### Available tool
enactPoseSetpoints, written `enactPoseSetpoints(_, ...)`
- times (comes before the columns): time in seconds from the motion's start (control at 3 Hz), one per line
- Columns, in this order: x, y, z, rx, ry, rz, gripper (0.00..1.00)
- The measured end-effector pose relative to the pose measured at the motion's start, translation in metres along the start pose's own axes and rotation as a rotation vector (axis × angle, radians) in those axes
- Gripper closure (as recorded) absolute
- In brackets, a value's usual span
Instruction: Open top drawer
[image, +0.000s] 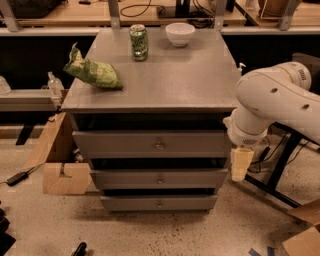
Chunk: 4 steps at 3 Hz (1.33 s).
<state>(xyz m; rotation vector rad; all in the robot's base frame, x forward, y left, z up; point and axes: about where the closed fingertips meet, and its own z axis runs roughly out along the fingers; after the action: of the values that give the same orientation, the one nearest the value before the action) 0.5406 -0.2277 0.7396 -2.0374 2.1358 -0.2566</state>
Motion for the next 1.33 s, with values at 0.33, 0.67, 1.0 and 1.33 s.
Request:
enactPoseSetpoints(0.33, -0.005, -0.006, 0.029, -0.023, -0.02, 0.0, 0.0)
enactPoseSetpoints(0.67, -0.006, -0.011, 0.052, -0.03, -0.055, 0.014, 0.0)
enactPoseSetpoints(1.0, -0.009, -0.023, 0.063, -0.016, -0.062, 0.001, 0.0)
enactPoseSetpoints(1.33, -0.01, -0.04, 0.067, -0.008, -0.045, -0.033, 0.0)
